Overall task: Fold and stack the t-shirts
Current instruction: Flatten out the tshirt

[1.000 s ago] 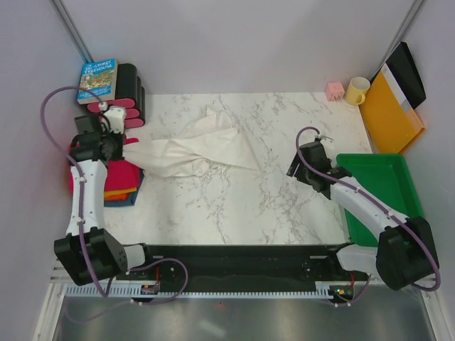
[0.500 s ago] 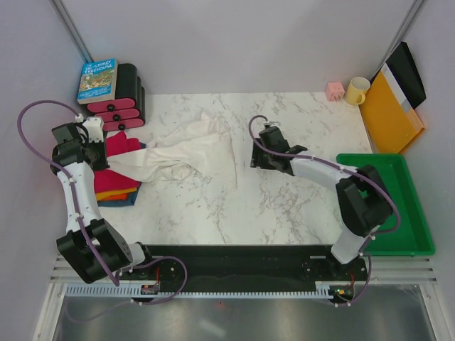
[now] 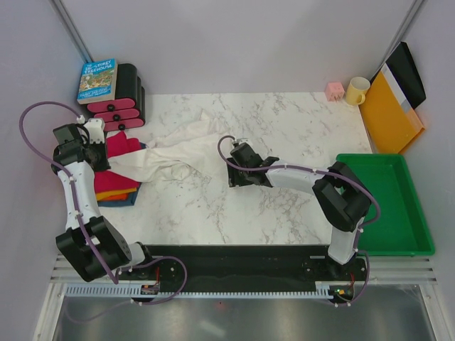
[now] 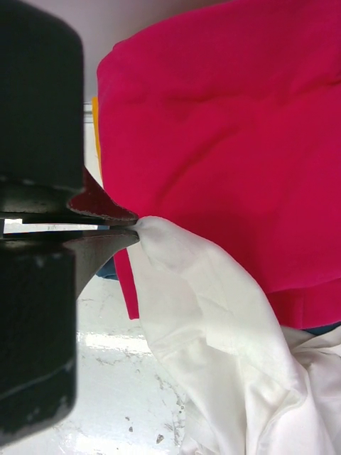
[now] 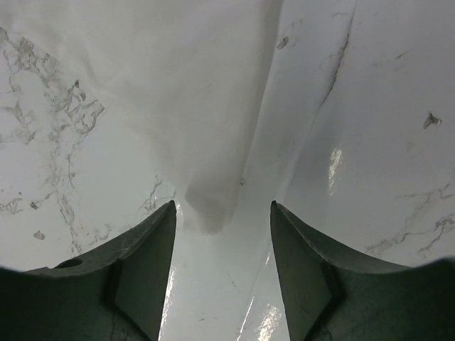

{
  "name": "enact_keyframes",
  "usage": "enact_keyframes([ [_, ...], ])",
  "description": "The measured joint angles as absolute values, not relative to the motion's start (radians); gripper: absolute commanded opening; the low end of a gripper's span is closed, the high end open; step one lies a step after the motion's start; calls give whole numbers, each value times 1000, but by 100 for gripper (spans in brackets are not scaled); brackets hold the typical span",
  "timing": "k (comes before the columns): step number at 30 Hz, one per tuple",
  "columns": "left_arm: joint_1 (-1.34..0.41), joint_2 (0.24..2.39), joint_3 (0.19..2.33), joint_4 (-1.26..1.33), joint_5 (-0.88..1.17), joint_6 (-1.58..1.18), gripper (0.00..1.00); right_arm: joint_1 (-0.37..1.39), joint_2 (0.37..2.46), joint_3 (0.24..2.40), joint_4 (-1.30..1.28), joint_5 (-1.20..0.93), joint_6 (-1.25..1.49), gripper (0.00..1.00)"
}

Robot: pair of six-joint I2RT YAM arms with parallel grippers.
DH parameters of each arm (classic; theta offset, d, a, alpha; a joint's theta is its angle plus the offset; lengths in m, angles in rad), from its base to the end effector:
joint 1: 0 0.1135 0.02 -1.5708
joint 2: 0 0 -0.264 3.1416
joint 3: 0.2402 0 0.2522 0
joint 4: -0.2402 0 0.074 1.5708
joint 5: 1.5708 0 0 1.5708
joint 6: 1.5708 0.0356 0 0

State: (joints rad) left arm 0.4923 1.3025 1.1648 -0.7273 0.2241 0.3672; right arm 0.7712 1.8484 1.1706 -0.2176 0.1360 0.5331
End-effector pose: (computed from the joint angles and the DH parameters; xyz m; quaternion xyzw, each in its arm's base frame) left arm 0.2429 0.1213 0.3111 -0.0197 0.9331 0.0477 0.3559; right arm 0.2824 0.2677 0.1752 -0.0894 0.9373 0.1497 0.3016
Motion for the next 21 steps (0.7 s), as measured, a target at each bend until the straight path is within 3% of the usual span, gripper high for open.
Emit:
enact_keyframes([
  [17,492,1324,1148,-723,246,368,2,840,1847,1102,-174,190,603,60],
  [21,492,1325,1144,-723,247,368,2,840,1847,1100,-171,205,616,52],
])
